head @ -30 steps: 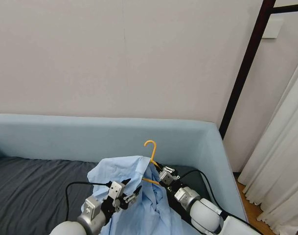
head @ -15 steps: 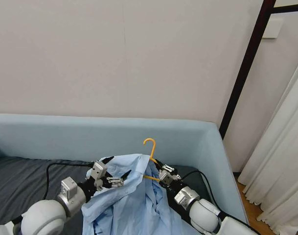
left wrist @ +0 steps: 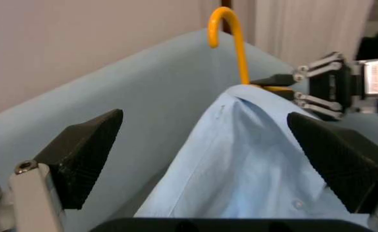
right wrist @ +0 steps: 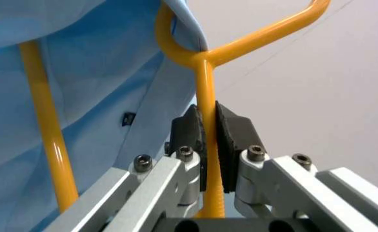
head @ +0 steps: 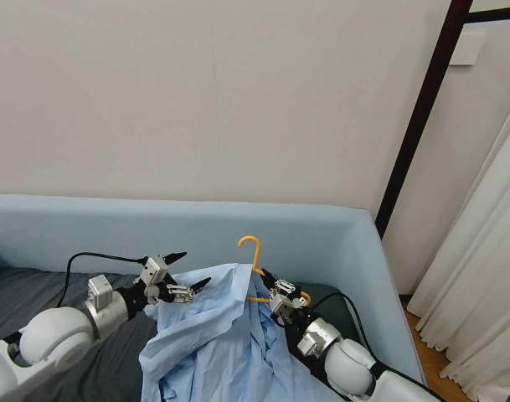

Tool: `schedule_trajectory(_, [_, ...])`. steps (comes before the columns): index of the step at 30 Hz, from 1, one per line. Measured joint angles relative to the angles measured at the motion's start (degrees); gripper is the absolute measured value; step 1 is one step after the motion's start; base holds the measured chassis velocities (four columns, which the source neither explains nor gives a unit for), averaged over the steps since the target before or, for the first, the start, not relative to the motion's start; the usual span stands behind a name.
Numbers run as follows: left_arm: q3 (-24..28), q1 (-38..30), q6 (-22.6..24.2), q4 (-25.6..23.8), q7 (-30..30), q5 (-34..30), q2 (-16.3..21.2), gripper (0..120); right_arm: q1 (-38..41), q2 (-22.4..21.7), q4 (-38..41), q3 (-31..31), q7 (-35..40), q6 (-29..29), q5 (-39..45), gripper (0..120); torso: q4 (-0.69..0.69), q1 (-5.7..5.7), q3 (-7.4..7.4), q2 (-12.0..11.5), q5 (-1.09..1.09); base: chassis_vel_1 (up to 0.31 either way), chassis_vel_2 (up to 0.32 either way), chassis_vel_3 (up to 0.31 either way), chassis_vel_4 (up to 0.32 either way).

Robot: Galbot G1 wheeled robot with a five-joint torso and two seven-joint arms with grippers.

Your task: Pick up the clothes from the sofa and hang them on the clothes hanger.

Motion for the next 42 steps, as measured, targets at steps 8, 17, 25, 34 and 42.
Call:
schedule_trajectory(8, [17.9,-18.4,0.0,8.5,8.1,-1.5,-2.3,100,-1.1,-0.2,0.6,1.2,-0.2,0.4,-1.3,4,-0.01,0.00,0.00,0.0,0.00,0.000,0.000,0.000,0.000])
schedule_trajectory(17, [31.7,-33.3,0.6,15.6,7.6,-0.5,-8.4,100,-1.7,-1.0,1.2,2.0,-0.5,1.1,-2.4,4,-0.02,0.00,0.00,0.0,0.01,0.000,0.000,0.000,0.000])
schedule_trajectory(25, [35.7,-36.1,1.6,16.3,10.5,-1.0,-8.7,100,-1.4,-1.5,1.5,1.9,-0.6,1.8,-2.7,4,0.00,0.00,0.00,0.0,0.00,0.000,0.000,0.000,0.000])
schedule_trajectory(34, [39.0,-38.3,2.0,19.4,12.3,0.5,-11.1,98,-0.4,-1.6,1.4,1.5,-0.9,2.8,-3.8,4,0.00,0.00,0.00,0.0,0.00,0.000,0.000,0.000,0.000])
schedule_trajectory(42, [43.9,-41.3,2.4,22.7,15.9,0.7,-14.2,68,-0.2,-1.7,1.0,1.3,-1.0,4.3,-4.1,4,-0.01,0.00,0.00,0.0,0.00,0.000,0.000,0.000,0.000])
